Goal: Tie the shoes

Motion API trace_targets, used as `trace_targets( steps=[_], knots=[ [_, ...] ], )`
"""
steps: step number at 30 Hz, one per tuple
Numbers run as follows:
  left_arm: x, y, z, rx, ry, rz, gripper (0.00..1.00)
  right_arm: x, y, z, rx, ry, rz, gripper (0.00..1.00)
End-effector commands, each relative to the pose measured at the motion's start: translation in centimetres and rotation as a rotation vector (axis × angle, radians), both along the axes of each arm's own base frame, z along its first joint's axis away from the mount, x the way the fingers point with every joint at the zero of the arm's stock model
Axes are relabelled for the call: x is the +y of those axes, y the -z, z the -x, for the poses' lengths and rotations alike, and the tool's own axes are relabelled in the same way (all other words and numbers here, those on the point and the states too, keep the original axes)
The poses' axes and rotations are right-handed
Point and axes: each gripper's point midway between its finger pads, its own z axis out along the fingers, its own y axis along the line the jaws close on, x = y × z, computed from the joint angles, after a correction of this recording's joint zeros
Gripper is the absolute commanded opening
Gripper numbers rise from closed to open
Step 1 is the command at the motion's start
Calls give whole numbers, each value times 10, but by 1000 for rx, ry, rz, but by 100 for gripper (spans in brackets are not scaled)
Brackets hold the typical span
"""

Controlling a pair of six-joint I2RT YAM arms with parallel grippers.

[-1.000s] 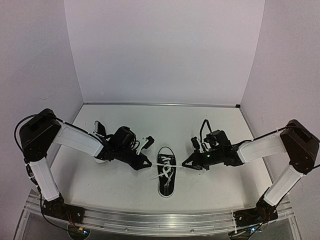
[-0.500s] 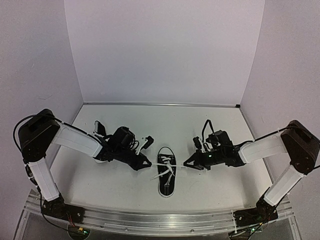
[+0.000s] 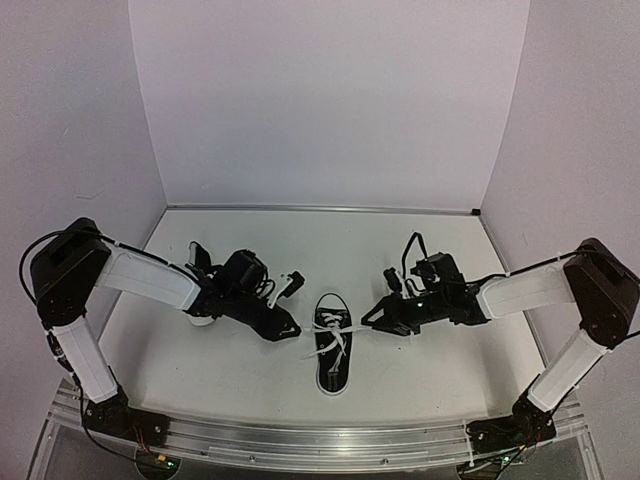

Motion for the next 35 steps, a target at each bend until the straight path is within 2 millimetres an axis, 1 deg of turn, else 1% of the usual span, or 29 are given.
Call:
trace_targets(
  steps=[1,3,5,6,7,9,10,11,13,15,16,17,18,20,24,25,27,29,31,33,35],
  knots=[
    [-8,-94,-19,-147,-21,92,66,21,-66,-15,-131,-49,-68,51],
    [-5,-127,-25,-199,-40,117,83,21,-91,-19,-186,-48,-68,60],
    [0,-151,-33,-222,-68,126,96,19,-115,-22,-242,-49,-70,67],
    [3,-162,-39,-232,-91,129,98,19,-128,-25,-279,-48,-73,72],
    [9,-171,-48,-232,-123,129,99,17,-138,-27,-306,-45,-66,79],
    [23,-185,-62,-206,-183,146,99,10,-152,-33,-347,-28,-42,94],
    [32,-193,-70,-195,-218,165,99,4,-158,-38,-360,-9,-31,97],
    [46,-200,-81,-183,-278,181,100,-4,-160,-43,-363,13,-24,98],
    [82,-212,-102,-167,-407,220,100,-21,-161,-51,-365,64,-13,98],
    [122,-210,-118,-139,-541,239,100,-36,-155,-53,-364,103,11,98],
    [138,-207,-122,-123,-593,243,100,-43,-150,-53,-360,118,24,98],
    [152,-200,-125,-107,-637,230,100,-51,-142,-52,-351,133,42,98],
    [163,-188,-125,-87,-677,206,100,-59,-132,-51,-338,147,59,98],
    [178,-162,-120,-50,-733,143,100,-72,-109,-45,-305,164,95,98],
    [189,-104,-101,55,-781,71,100,-88,-65,-31,-241,182,165,98],
    [191,-91,-96,80,-789,63,100,-90,-56,-27,-228,187,170,98],
    [193,-72,-87,115,-801,62,100,-93,-42,-21,-203,194,177,98],
    [194,-59,-79,138,-807,67,100,-96,-33,-16,-187,201,180,98],
    [195,-55,-76,144,-811,63,100,-97,-31,-14,-183,205,175,98],
    [195,-56,-77,139,-808,59,100,-96,-33,-15,-187,205,169,98],
    [195,-62,-79,127,-806,59,100,-94,-37,-18,-194,201,162,98]
  ],
)
